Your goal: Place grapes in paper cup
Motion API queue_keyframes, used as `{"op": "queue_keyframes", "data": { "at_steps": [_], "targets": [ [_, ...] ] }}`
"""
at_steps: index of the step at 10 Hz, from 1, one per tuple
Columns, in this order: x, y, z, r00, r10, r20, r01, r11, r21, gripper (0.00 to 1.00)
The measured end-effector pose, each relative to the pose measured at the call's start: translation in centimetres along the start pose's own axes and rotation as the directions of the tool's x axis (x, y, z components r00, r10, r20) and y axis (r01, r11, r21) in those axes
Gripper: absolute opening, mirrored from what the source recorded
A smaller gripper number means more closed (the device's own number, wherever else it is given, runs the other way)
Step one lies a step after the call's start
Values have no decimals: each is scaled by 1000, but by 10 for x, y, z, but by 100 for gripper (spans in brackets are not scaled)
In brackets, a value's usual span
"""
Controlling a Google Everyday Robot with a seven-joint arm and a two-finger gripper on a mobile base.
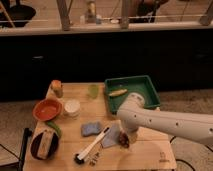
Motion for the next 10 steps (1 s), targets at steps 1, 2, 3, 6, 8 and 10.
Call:
{"op": "queue_keyframes", "data": {
  "at_steps": [1, 2, 3, 6, 8, 10],
  "targets": [
    [2, 2, 3, 1000, -2, 4, 2, 1000, -5, 80],
    [3, 4, 8, 1000, -7, 12, 7, 1000, -11, 80],
    [3, 5, 12, 1000, -4, 26, 5, 1000, -13, 80],
    [15, 13, 28, 998, 10, 59, -8, 1000, -27, 80],
    [21, 15, 34, 997, 20, 77, -18, 999, -27, 69],
    [28, 16, 38, 995, 33, 96, -31, 999, -26, 49]
  ]
}}
